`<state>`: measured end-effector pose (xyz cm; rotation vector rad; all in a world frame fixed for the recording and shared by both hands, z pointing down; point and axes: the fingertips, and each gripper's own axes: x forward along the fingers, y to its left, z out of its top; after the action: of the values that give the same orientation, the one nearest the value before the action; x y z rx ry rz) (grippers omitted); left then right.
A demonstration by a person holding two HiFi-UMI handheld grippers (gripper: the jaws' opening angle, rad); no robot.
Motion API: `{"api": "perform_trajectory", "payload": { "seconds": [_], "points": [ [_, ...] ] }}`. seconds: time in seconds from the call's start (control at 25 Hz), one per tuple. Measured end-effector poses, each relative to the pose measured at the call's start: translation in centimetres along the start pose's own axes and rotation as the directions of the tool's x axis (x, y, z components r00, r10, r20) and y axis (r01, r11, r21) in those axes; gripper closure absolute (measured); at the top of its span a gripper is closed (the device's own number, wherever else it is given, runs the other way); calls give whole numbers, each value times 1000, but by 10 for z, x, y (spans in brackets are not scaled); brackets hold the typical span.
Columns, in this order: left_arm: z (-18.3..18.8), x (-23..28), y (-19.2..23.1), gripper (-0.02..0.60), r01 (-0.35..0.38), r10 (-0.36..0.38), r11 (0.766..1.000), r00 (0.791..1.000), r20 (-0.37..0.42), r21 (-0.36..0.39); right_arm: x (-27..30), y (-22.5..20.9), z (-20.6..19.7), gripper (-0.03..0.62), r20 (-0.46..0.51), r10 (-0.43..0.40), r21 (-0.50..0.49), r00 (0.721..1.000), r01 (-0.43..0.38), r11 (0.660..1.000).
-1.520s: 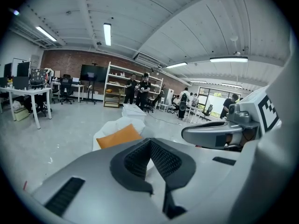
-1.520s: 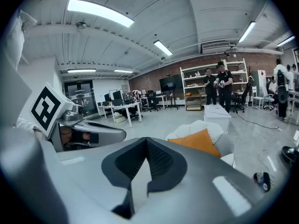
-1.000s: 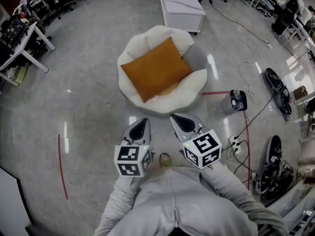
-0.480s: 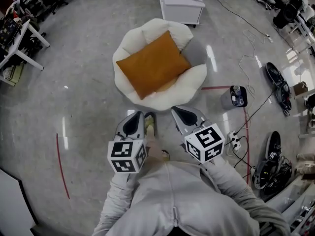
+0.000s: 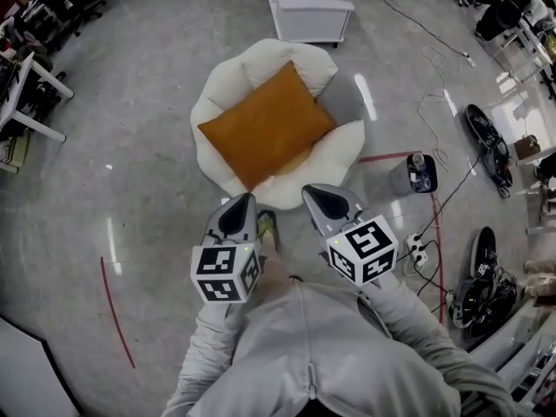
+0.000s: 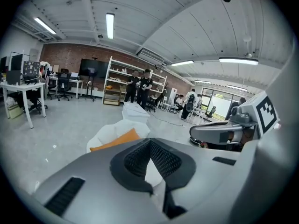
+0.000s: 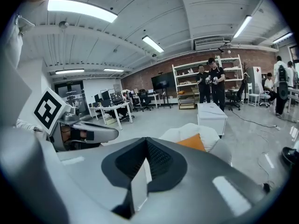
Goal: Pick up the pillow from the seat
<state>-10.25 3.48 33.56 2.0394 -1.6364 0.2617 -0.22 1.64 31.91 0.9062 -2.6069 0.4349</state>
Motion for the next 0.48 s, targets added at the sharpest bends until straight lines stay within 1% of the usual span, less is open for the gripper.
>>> {"api": "perform_trajectory", "payload": {
  "seconds": [0.2, 0.48],
  "points": [
    [22, 33, 22, 580, 9, -9, 1000, 1000, -18, 21, 33, -18, 18, 594, -1, -8, 15, 1000, 8, 1000],
    [53, 76, 52, 580, 46, -45, 998, 998, -46, 36, 84, -42, 39, 594, -22, -27, 36, 999, 28, 999]
  ]
}}
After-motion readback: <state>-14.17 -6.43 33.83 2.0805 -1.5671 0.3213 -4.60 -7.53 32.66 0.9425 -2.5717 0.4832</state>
